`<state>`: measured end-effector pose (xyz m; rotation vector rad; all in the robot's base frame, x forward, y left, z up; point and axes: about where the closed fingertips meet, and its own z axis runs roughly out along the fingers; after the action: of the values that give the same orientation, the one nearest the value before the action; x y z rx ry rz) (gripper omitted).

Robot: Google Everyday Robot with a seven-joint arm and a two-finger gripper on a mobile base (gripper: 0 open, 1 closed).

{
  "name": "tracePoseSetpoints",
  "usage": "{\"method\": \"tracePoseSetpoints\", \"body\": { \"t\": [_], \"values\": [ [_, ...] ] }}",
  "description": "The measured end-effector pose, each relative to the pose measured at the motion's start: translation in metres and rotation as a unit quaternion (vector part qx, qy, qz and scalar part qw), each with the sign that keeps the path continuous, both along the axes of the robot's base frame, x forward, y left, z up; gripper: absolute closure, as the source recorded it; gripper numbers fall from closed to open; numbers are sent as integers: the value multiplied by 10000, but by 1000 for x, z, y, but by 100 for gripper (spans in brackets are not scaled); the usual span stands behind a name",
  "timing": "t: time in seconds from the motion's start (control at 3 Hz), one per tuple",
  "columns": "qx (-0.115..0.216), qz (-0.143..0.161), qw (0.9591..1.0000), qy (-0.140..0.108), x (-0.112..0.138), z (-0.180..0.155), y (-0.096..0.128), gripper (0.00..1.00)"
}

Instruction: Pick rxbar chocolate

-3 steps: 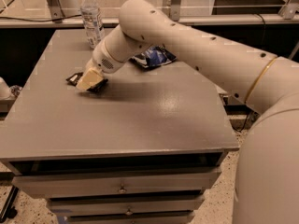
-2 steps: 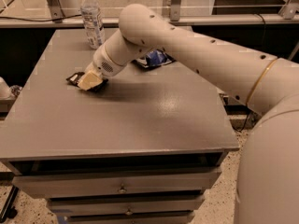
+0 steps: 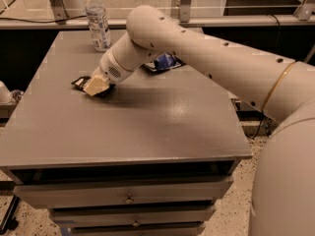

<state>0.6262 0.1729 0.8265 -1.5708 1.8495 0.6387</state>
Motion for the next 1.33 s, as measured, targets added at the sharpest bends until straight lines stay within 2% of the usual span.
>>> {"method": "tracePoseSetpoints", "body": {
  "t": [0.67, 1.0, 1.33],
  "values": [
    [1, 0, 10000, 0, 0, 0, 0, 100],
    [388, 32, 9991, -187, 2, 61, 8, 100],
    [806, -4, 9957, -448, -1, 131, 8, 100]
  ]
}}
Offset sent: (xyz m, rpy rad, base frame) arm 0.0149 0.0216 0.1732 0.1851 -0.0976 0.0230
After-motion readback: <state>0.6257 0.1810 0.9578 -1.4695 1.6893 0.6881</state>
